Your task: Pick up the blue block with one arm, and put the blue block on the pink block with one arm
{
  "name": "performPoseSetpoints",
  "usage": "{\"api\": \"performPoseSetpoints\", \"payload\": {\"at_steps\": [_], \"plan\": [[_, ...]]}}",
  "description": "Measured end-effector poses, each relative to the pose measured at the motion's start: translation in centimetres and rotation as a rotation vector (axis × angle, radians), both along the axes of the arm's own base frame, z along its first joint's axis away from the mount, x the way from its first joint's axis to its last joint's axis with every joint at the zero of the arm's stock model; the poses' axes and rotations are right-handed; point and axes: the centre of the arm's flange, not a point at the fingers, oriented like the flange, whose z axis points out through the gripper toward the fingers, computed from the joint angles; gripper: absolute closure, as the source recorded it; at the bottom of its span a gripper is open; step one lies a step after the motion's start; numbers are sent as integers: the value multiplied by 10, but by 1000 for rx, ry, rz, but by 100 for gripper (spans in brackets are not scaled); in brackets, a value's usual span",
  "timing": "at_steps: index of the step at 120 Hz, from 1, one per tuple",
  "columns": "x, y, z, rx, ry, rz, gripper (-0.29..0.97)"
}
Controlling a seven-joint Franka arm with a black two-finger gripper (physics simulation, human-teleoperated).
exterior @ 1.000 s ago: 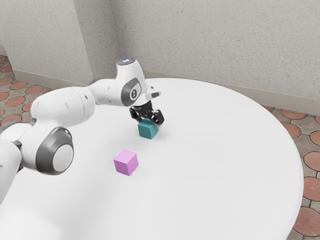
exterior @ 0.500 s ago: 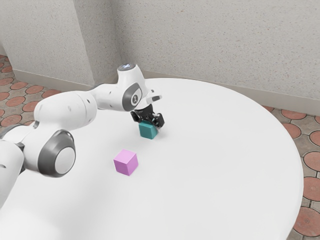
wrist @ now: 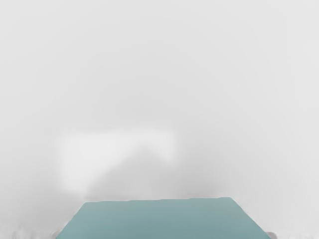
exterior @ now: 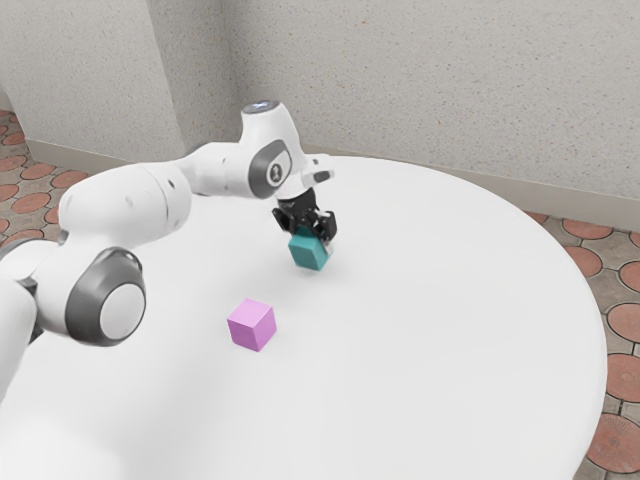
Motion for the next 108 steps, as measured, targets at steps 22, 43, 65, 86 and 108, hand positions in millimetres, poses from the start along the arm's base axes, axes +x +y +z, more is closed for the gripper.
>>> {"api": "performPoseSetpoints", "payload": {"at_steps": [22,43,65,86,108], "plan": [[-26,-4,46,-12,104,-32,30],[-64,15,66,18,202,-21,30],[-88,11,49,75,284,-9,31],[-110,5,40,74,323,-16,32],[-122,2,28,93,346,-23,32]]}}
